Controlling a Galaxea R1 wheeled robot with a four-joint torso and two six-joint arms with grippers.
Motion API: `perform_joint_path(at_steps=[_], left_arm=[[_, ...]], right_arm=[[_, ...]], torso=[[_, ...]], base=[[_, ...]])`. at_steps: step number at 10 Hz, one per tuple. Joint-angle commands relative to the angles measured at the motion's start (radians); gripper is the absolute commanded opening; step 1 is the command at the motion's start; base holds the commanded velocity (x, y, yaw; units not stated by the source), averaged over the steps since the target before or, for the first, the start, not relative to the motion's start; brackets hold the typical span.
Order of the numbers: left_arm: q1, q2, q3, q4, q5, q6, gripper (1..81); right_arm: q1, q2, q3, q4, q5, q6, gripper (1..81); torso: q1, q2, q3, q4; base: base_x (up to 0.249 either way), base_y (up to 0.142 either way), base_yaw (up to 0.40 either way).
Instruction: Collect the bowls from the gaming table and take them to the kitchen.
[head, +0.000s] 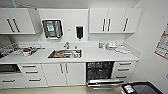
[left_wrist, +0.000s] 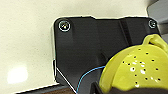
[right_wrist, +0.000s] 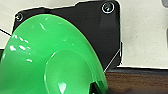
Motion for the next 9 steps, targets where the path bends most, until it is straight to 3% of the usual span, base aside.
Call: perform_joint_path(at_steps=[1,9], left_arm=[[-0.039,-0.011,-0.002,-0.004,0.041,0.002,1.0],[-0.039,-0.011,-0.002,-0.004,0.041,0.002,1.0]], right_arm=[[0.032,-0.012,-0.002,-0.006,-0.046,0.001,1.0],[0.031,-0.015,0.001,-0.012,-0.046,0.001,1.0]], torso=[[0.001,0.0,0.0,0.0],[0.001,0.0,0.0,0.0]], base=[[0.123,0.0,0.0],[0.14,0.0,0.0]])
